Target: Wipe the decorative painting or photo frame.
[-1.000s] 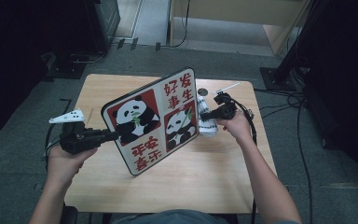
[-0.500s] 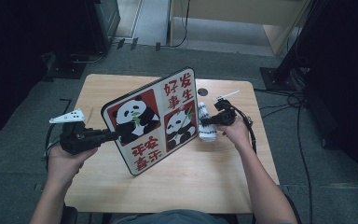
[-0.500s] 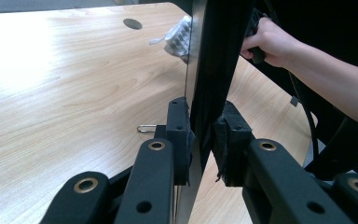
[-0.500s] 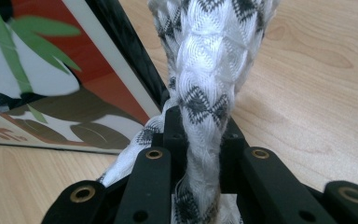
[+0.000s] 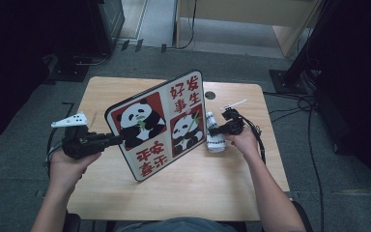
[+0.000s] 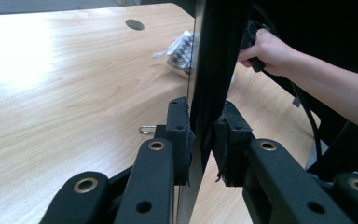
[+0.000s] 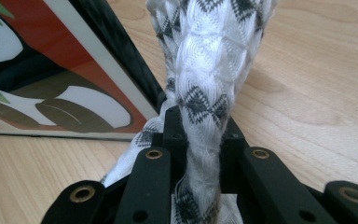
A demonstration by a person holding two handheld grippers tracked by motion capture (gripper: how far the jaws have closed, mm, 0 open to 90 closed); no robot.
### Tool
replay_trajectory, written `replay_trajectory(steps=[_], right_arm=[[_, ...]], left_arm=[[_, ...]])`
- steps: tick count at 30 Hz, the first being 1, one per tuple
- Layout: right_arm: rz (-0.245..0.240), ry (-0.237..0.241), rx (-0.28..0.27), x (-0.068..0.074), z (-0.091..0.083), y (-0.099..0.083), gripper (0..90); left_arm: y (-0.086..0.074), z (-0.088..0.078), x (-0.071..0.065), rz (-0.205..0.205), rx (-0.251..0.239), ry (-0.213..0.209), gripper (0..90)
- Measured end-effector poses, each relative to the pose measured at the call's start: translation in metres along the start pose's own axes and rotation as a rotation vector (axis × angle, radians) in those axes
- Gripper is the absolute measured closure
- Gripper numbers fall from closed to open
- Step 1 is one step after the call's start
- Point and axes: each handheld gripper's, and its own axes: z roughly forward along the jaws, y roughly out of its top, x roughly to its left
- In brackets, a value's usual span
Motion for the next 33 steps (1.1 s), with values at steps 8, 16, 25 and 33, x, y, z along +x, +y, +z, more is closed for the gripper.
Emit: replay_trajectory(steps=[8, 16, 25, 33], right_arm=[[0.004, -0.095, -0.053, -0.005, -0.027, 0.005, 79.8], [0.025, -0.174, -0.098, -0.020, -0.049, 0.003, 79.7], [0.064, -0.240, -0.130, -0.044, -0.062, 0.005, 79.6], [0.113, -0.314, -0.112, -0.064, -0.046, 0.001, 79.5]], left_arm=[[0.000, 0.000, 0.000, 0.000, 0.000, -0.001, 78.0], [0.001, 0.000, 0.001, -0.001, 0.005, -0.005, 77.9], [0.001, 0.000, 0.002, -0.001, 0.005, -0.008, 78.0], [0.002, 0.000, 0.003, 0.000, 0.005, -0.012, 77.9]])
